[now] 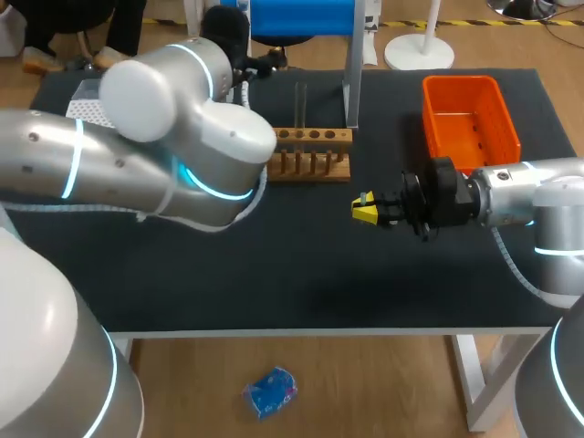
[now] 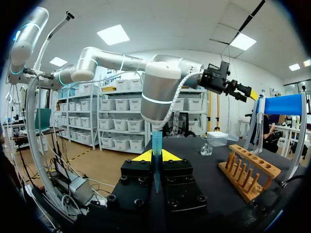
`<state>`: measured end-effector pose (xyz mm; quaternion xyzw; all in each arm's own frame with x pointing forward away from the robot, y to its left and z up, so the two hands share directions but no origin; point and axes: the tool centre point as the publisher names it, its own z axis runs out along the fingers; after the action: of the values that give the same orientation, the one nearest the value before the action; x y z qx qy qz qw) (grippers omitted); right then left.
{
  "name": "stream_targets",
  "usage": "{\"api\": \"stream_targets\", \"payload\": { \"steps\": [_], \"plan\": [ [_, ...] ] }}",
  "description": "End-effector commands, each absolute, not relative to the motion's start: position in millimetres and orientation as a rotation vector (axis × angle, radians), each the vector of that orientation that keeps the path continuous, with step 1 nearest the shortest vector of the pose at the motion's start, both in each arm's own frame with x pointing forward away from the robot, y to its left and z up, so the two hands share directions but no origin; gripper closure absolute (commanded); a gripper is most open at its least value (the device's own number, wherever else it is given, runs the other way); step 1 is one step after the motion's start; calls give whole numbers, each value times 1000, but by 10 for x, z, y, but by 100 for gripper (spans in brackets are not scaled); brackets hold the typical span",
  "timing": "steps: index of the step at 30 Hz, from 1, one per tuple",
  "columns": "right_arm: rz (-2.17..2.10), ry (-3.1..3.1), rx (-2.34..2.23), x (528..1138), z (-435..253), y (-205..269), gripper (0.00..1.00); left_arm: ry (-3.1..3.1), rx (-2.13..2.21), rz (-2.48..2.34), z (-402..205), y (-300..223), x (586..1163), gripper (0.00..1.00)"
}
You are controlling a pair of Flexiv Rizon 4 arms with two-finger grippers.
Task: Invert the test tube, pick up the pipette, mount the tip to pipette, aspirate from beaker and dispense into the tube, eject the tip, return the pipette, and cap with the stopper.
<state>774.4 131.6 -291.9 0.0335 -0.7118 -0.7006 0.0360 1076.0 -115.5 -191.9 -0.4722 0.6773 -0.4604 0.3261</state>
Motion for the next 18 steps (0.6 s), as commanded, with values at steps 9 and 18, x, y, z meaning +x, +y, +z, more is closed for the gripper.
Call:
{"api": "stream_targets", "payload": {
  "steps": [9, 18],
  "plan": [
    [-2150, -2190, 102, 7736, -2912, 1314, 100, 1574, -1248, -1085, -2130, -1229, 11104, 0],
    [-2150, -2190, 102, 7736, -2912, 1314, 100, 1574, -1248, -1085, -2130, -1229, 11104, 0]
  ]
}}
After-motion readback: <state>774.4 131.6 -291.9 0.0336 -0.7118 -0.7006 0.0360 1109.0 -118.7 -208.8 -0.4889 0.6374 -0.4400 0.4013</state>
